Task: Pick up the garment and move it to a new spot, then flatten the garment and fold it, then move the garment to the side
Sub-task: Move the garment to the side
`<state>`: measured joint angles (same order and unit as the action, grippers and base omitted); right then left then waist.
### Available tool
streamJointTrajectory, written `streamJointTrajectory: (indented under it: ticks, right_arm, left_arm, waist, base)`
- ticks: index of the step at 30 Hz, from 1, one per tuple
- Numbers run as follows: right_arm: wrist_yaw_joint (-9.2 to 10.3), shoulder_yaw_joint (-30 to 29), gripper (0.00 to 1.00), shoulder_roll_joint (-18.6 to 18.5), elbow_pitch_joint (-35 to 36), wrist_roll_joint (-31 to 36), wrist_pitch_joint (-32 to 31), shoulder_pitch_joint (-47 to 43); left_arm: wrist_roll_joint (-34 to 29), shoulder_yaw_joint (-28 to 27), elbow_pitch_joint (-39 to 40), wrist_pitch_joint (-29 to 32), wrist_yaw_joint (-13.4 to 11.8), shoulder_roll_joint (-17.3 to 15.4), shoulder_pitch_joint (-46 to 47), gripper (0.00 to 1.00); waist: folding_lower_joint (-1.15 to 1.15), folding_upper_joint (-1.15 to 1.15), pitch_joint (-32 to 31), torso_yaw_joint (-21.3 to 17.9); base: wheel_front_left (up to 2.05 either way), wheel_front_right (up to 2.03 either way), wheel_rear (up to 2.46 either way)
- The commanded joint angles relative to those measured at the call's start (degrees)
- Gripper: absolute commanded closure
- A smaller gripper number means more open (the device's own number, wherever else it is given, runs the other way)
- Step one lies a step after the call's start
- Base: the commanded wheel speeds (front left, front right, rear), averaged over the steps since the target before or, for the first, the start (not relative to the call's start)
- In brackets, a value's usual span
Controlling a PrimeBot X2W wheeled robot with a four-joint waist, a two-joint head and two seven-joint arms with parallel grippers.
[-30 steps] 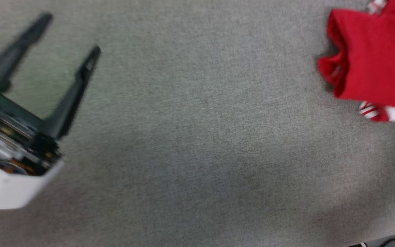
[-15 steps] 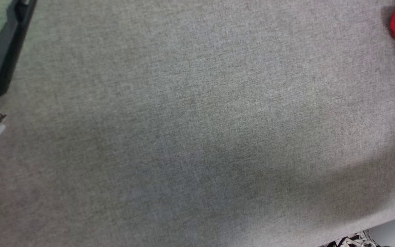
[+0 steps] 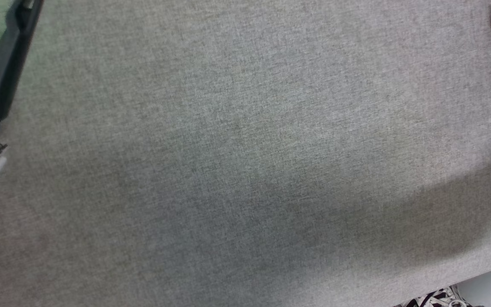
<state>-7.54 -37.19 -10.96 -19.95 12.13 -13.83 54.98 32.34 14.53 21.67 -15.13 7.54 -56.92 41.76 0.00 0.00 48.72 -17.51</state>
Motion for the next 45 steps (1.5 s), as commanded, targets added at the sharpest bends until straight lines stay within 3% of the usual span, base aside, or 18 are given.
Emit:
streamJointTrajectory:
  ticks: [1,2,8,16,21,30,37,45]
  right_arm:
    - [0.11,-0.3,0.29,-0.7,-0.9,0.9,0.9,0.7]
    - [0.11,-0.2,0.0,-1.0,-1.6,1.0,1.3,0.7]
    - [0.11,2.7,0.0,-3.3,-4.1,-0.2,3.4,-1.6]
    - [0.11,16.0,0.0,-5.1,-3.3,-6.3,3.2,-7.5]
    - [0.11,24.0,0.0,-4.0,-1.0,-8.8,3.9,-11.7]
    - [0.11,33.1,0.0,-0.5,0.7,-14.1,10.0,-20.7]
    - [0.11,36.2,0.0,1.8,-0.7,-17.8,17.4,-27.4]
    - [0.11,39.3,0.0,3.0,-2.0,-20.0,23.1,-32.2]
  left_arm:
    - [-0.1,-0.2,-0.2,0.0,-0.1,0.7,-0.8,0.0]
    - [-0.2,-0.1,-0.3,0.0,-0.1,1.1,-1.1,0.0]
    - [-0.7,0.6,-2.1,0.0,-0.1,5.3,-3.7,0.0]
    - [-2.3,-0.8,-6.2,0.0,-0.1,14.9,-11.2,0.0]
    - [-2.9,-3.6,-9.6,0.0,-0.1,21.0,-17.0,0.0]
    - [-4.8,-7.5,-16.9,0.0,-0.1,28.9,-27.0,0.0]
    - [-5.3,-9.8,-22.6,0.0,-0.1,33.4,-33.0,0.0]
    - [-6.2,-16.5,-25.0,0.0,-0.1,38.8,-39.9,0.0]
  waist:
    - [0.0,0.0,-0.9,0.3]
    - [0.0,0.0,-1.5,0.5]
    - [0.0,0.0,-6.2,2.0]
    - [0.0,0.0,-15.2,6.3]
    - [0.0,0.0,-20.4,9.6]
    - [0.0,0.0,-28.2,15.1]
    - [0.0,0.0,-33.7,18.3]
    - [0.0,0.0,-39.0,18.4]
  base:
    - [0.0,0.0,0.0]
    - [0.0,0.0,0.0]
    - [0.0,0.0,0.0]
    - [0.0,0.0,0.0]
    - [0.0,0.0,0.0]
    - [0.0,0.0,0.0]
    - [0.0,0.0,0.0]
    - [0.0,0.0,0.0]
